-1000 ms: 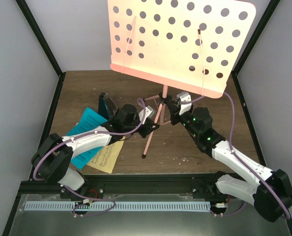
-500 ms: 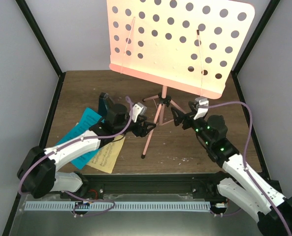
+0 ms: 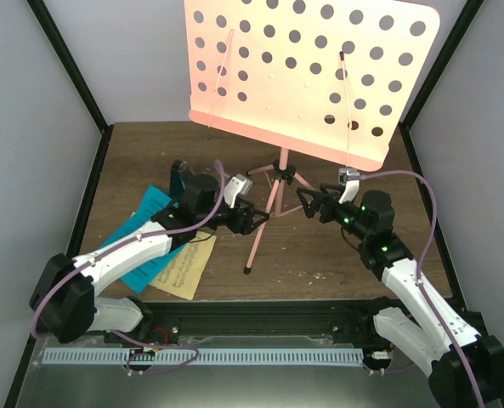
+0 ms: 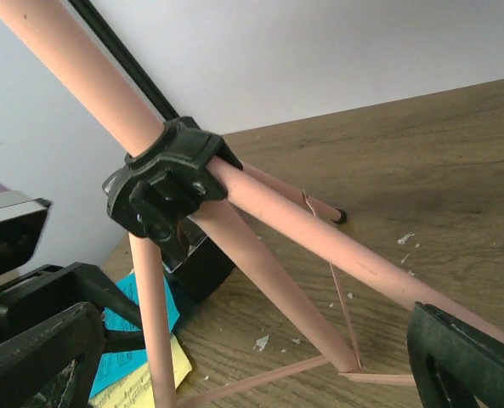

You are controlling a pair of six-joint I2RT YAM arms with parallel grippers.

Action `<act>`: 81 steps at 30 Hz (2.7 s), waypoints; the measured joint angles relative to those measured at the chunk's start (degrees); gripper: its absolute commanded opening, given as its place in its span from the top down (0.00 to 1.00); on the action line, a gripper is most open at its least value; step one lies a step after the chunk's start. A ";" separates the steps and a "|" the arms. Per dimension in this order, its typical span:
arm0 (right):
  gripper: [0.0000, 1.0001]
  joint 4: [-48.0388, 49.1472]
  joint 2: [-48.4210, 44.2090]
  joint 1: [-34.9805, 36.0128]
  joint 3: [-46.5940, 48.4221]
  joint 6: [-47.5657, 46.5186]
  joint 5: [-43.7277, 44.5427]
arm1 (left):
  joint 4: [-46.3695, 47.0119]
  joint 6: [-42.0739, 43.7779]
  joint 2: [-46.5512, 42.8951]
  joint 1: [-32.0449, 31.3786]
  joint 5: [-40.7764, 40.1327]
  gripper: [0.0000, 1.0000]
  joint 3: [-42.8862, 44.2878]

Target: Pack up the instrument practice props

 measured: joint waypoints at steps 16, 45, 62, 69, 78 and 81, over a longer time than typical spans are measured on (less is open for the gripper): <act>0.44 5.40 4.72 0.00 -0.04 -2.38 -6.05 | 2.36 0.87 7.19 0.00 -0.28 0.47 2.58; 0.99 4.70 13.55 6.36 10.43 -22.86 0.79 | 5.14 7.82 10.03 -0.76 -0.35 1.00 3.98; 0.55 1.73 11.17 12.94 10.75 -54.66 13.14 | 4.28 7.87 9.46 -0.87 -1.16 1.00 3.96; 0.28 10.05 -2.23 13.07 1.51 -43.82 12.50 | 3.67 7.28 9.29 -0.74 -2.25 0.52 3.89; 0.40 20.59 -5.07 11.96 -11.10 -5.46 13.94 | 2.80 5.25 4.46 0.00 -4.68 0.32 2.58; 0.32 21.31 -3.65 11.43 -11.06 12.83 15.93 | 2.97 5.09 1.66 0.00 -4.94 0.29 1.90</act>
